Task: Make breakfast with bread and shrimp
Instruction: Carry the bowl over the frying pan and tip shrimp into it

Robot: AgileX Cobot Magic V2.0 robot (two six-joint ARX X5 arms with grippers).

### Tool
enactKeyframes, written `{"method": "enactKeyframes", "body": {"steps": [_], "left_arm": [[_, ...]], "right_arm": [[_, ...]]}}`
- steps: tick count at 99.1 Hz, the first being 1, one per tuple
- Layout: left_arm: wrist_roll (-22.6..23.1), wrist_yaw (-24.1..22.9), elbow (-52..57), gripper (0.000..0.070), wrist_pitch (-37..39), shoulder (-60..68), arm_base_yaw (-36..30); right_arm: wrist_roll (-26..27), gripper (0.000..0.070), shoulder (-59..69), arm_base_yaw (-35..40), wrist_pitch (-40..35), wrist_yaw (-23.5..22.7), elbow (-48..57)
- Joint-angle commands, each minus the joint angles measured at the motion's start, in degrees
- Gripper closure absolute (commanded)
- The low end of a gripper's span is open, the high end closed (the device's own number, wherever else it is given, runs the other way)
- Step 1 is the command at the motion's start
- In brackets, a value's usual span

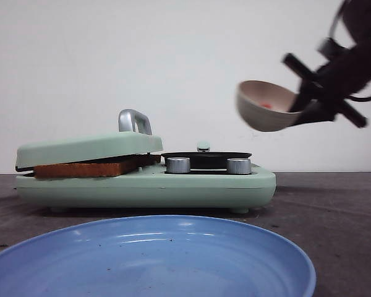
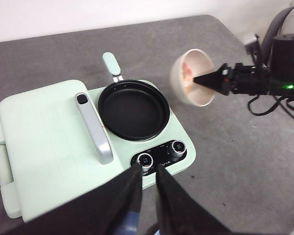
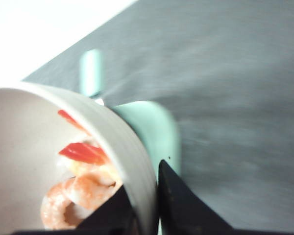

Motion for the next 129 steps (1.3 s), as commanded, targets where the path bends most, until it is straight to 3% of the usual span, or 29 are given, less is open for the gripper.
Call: {"method": "enactKeyframes", "body": {"steps": [1,24,56,104,129], "left_arm": [[0.50,-0.11,1.40,0.0700,0.37,0.59,-0.33],[1.31,-0.09,1.40,0.0700,-0.07,0.59,-1.36],[2.03,-0.09,1.40,0.0700,-0.07,0.59,-3.78],[2.43,-0.11,1.40,0.0700,-0.04,0.59,-4.83],[2.45,-0.13,1.40,0.0700,-0.07,0.57,-4.83]], "right_arm": [[-4.44,0.0700,0.48,3.56,1.01,3.85,2.43],[-14.51,0.0700,0.55,12.90,5.44,16.31,4.76],[-31.26,0.0700,2.12,17.29,5.75,29.77,9.99],[-55.47,0.0700,4.00,20.37,9.84,36.89,14.99],[-61.79,0.0700,4.79,21.46,14.51,39.28,14.99]]}}
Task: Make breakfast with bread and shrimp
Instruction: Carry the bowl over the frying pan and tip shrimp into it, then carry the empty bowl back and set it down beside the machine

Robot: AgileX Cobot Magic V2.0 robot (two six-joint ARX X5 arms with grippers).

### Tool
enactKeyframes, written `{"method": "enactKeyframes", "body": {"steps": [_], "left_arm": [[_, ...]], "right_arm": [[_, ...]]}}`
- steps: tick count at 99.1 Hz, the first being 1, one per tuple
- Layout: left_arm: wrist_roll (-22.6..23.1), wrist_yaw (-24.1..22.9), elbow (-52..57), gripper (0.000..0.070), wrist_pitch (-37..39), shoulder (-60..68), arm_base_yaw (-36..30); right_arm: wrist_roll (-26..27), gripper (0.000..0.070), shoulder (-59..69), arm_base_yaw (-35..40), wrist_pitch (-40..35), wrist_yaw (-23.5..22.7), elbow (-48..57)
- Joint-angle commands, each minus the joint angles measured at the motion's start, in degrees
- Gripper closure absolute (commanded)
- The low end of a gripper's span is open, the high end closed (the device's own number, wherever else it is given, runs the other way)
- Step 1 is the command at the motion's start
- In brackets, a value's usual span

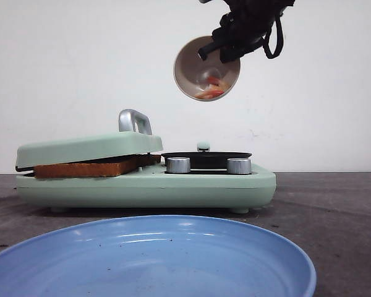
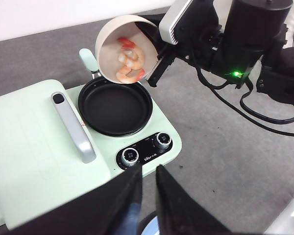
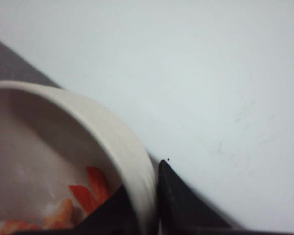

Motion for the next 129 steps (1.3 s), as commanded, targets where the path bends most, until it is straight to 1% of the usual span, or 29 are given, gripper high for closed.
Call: {"method": "enactKeyframes", "body": {"steps": [1,32,42,66,78,86,102,105,109,117,122,124,128,129], "left_arm": [[0.72,0.00,1.40,0.0700,0.46,0.59,-0.39],[0.72,0.00,1.40,0.0700,0.17,0.59,-0.39],[1.03,-0.09,1.40,0.0700,-0.37,0.59,-0.39],[1.57,-0.17,1.40,0.0700,-0.85,0.59,-0.39],[1.57,-0.15,1.40,0.0700,-0.85,0.59,-0.39],[1.57,-0.15,1.40,0.0700,-0.87,0.59,-0.39],[1.60,-0.15,1.40,0.0700,-0.92,0.59,-0.39],[1.64,-0.15,1.40,0.0700,-0.92,0.59,-0.39],[1.70,-0.15,1.40,0.0700,-0.94,0.59,-0.39],[1.81,-0.17,1.40,0.0700,-0.98,0.59,-0.39],[1.81,-0.17,1.40,0.0700,-1.01,0.59,-0.39],[1.84,-0.17,1.40,0.0700,-1.01,0.59,-0.39],[1.84,-0.17,1.40,0.0700,-1.03,0.59,-0.39],[1.84,-0.17,1.40,0.0700,-1.03,0.59,-0.39]], "right_arm": [[-2.78,0.0700,1.38,0.46,1.29,1.27,1.55],[-8.96,0.0700,3.43,1.27,4.52,2.34,1.55],[-12.76,0.0700,4.31,1.99,6.43,2.40,1.55],[-20.09,0.0700,4.35,2.69,9.60,2.43,1.55],[-20.70,0.0700,4.35,2.67,10.91,2.60,1.55],[-21.99,0.0700,4.35,2.64,10.93,2.80,1.57],[-22.58,0.0700,4.35,2.60,10.95,3.48,1.57],[-22.08,0.0700,4.35,2.60,10.95,3.82,1.57],[-20.04,0.0700,4.35,2.60,10.93,4.37,1.60],[-12.46,0.0700,4.35,2.54,9.33,7.63,2.10],[-5.73,0.0700,4.13,2.25,4.13,9.88,3.41],[-3.82,0.0700,3.96,2.01,2.29,10.05,3.87],[2.78,0.0700,3.50,0.90,-4.59,9.84,5.68],[3.61,0.0700,3.48,0.74,-5.40,9.77,5.92]]}}
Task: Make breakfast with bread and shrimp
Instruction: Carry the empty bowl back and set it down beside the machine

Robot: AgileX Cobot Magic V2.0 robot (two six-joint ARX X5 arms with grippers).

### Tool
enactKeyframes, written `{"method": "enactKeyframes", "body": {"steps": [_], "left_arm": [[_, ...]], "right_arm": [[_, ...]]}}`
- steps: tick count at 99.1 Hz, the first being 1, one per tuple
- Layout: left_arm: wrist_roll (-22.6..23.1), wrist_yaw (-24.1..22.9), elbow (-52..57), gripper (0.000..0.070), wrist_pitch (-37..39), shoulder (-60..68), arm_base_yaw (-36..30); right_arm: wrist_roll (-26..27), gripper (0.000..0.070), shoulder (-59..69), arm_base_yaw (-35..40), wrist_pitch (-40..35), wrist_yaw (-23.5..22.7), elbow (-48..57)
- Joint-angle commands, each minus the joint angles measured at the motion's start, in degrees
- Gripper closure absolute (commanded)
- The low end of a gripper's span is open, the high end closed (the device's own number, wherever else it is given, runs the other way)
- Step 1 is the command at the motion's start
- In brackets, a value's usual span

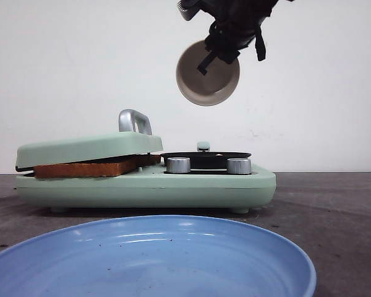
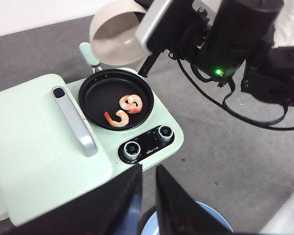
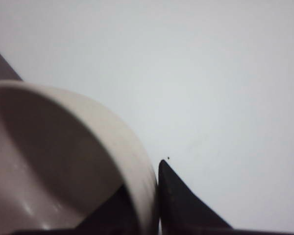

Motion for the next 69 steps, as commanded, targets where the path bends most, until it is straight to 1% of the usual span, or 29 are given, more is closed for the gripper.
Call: {"method": "enactKeyframes", "body": {"steps": [1,4,6,7,11,14,19,20,24,27,28,34,38,45,50,51,69], "left_arm": [[0.55,-0.13,1.40,0.0700,0.42,0.59,-0.37],[0.55,-0.13,1.40,0.0700,0.37,0.59,-0.37],[0.55,-0.13,1.40,0.0700,0.28,0.59,-0.37],[0.55,-0.13,1.40,0.0700,0.26,0.59,-0.37],[0.66,-0.13,1.40,0.0700,0.13,0.59,-0.37],[0.74,-0.13,1.40,0.0700,0.02,0.59,-0.37],[0.96,-0.15,1.40,0.0700,-0.20,0.59,-0.37],[0.98,-0.15,1.38,0.0700,-0.24,0.59,-0.37],[1.07,-0.15,1.38,0.0700,-0.37,0.59,-0.37],[1.27,-0.15,1.40,0.0700,-0.44,0.59,-0.37],[1.38,-0.15,1.40,0.0700,-0.46,0.59,-0.37],[1.60,-0.17,1.40,0.0700,-0.46,0.59,-0.37],[1.62,-0.15,1.38,0.0700,-0.37,0.59,-0.37],[1.75,-0.15,1.38,0.0700,-0.07,0.59,-0.37],[1.84,-0.15,1.38,0.0700,0.22,0.59,-0.37],[1.84,-0.15,1.38,0.0700,0.46,0.59,-0.37],[1.81,-0.15,1.38,0.0700,1.68,0.61,-0.37]], "right_arm": [[17.86,0.0700,0.07,-1.22,-9.35,0.07,4.00],[21.66,0.0700,-0.07,-2.01,-13.11,-0.20,5.20],[25.22,0.0700,-0.28,-2.91,-16.90,-0.81,6.38],[25.92,0.0700,-0.33,-3.13,-17.64,-1.03,6.67],[31.76,0.0700,-0.59,-5.01,-24.04,-3.45,8.85],[34.80,0.0700,-0.72,-6.21,-27.39,-5.33,9.99],[40.33,0.0700,-1.11,-8.79,-34.16,-9.64,12.31],[41.83,0.0700,-1.27,-9.66,-36.11,-11.08,12.94],[44.65,0.0700,-1.44,-11.74,-40.59,-15.28,14.34],[46.64,0.0700,-1.44,-13.86,-45.27,-19.89,15.72],[46.84,0.0700,-1.44,-14.16,-45.92,-20.52,15.87],[47.65,0.0700,-1.44,-17.84,-53.77,-28.06,17.40],[46.86,0.0700,-1.44,-20.37,-59.14,-30.99,17.55],[44.28,0.0700,-1.44,-23.39,-66.77,-30.69,17.09],[43.36,0.0700,-1.44,-25.27,-70.18,-29.90,16.22],[43.21,0.0700,-1.44,-26.58,-71.36,-29.88,15.23],[43.23,0.0700,-1.51,-32.54,-72.04,-31.76,8.55]]}}
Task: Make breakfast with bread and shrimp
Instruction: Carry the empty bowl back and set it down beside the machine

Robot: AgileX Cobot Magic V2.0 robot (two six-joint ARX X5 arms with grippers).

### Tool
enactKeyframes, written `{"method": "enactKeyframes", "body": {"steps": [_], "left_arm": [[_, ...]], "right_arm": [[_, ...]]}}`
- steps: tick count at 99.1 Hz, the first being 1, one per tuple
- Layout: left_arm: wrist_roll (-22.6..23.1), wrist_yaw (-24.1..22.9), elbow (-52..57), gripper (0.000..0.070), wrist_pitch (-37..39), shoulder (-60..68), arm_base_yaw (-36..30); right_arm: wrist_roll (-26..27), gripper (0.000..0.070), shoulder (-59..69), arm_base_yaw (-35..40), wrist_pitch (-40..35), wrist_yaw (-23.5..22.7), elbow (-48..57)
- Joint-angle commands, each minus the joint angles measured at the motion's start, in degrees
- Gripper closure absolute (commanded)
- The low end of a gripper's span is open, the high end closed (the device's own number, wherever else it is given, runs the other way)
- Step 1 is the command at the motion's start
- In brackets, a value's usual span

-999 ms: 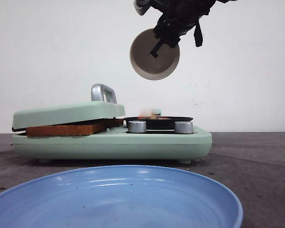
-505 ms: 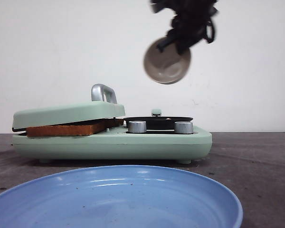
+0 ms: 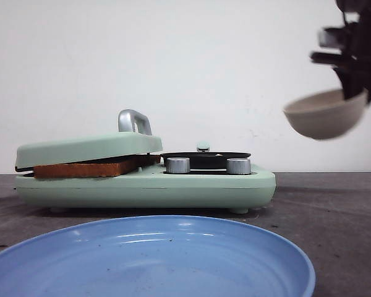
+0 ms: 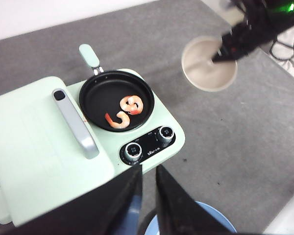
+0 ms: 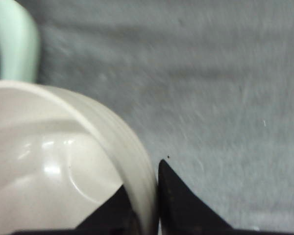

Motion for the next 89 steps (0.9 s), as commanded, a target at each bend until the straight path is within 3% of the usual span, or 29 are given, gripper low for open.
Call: {"method": "enactKeyframes", "body": {"steps": [1,33,50,54,65,70,77,89], "left_arm": [[0.72,-0.15,1.38,0.0700,0.92,0.61,-0.37],[0.70,-0.13,1.38,0.0700,0.92,0.61,-0.37],[0.70,-0.13,1.38,0.0700,1.01,0.61,-0.37],[0.68,-0.13,1.38,0.0700,1.07,0.61,-0.37],[0.68,-0.13,1.38,0.0700,1.09,0.61,-0.37],[0.66,-0.13,1.38,0.0700,1.07,0.61,-0.37],[0.66,-0.13,1.38,0.0700,1.05,0.61,-0.37],[0.68,-0.15,1.38,0.0700,0.66,0.61,-0.37]], "right_arm": [[-0.20,0.0700,0.83,-1.75,0.70,-0.44,-1.97],[1.53,0.0700,0.83,-7.56,7.08,-0.46,-17.81],[1.53,0.0693,0.83,-8.22,8.70,-0.24,-20.55],[1.55,0.0657,0.83,-8.22,8.94,-0.11,-20.52],[1.86,0.0405,0.55,-8.22,9.05,-0.55,-19.98],[2.03,0.0327,0.04,-8.22,8.87,-1.38,-19.23],[2.14,0.0287,-1.05,-8.22,8.39,-2.10,-17.64],[2.10,0.0285,-4.72,-8.17,8.26,-2.01,-14.64]]}}
